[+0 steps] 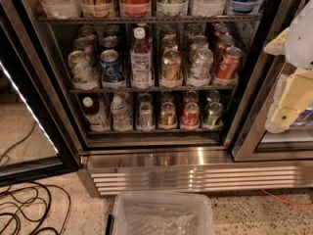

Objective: Pick coke can from bottom shelf of fridge

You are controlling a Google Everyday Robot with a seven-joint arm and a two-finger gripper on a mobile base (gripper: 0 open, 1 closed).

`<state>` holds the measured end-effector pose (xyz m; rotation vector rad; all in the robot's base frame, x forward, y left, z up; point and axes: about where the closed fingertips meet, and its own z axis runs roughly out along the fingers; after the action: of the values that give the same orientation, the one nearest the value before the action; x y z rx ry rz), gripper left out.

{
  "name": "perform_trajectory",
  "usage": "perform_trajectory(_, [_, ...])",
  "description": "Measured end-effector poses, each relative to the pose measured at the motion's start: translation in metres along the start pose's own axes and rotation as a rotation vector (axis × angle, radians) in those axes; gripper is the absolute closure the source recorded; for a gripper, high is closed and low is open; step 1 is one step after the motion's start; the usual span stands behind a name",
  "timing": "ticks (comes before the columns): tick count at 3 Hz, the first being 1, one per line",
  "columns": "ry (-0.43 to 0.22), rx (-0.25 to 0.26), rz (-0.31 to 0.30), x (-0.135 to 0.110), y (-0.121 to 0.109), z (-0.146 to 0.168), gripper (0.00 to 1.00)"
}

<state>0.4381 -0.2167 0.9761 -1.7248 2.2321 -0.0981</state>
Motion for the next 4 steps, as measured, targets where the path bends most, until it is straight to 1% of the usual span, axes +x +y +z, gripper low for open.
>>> perform_trajectory(1, [0.000, 0.000, 0.000, 0.000, 0.000, 0.000, 0.00])
perform_trajectory(2, [-0.037, 0.005, -0.050, -0.006, 0.016, 0.009, 0.00])
perform_trajectory(3, [-0.131, -0.007, -0.125, -0.016, 0.052, 0.039, 0.00])
perform_trajectory(4, [-0.256, -0.060, -0.150, -0.030, 0.088, 0.101, 0.00])
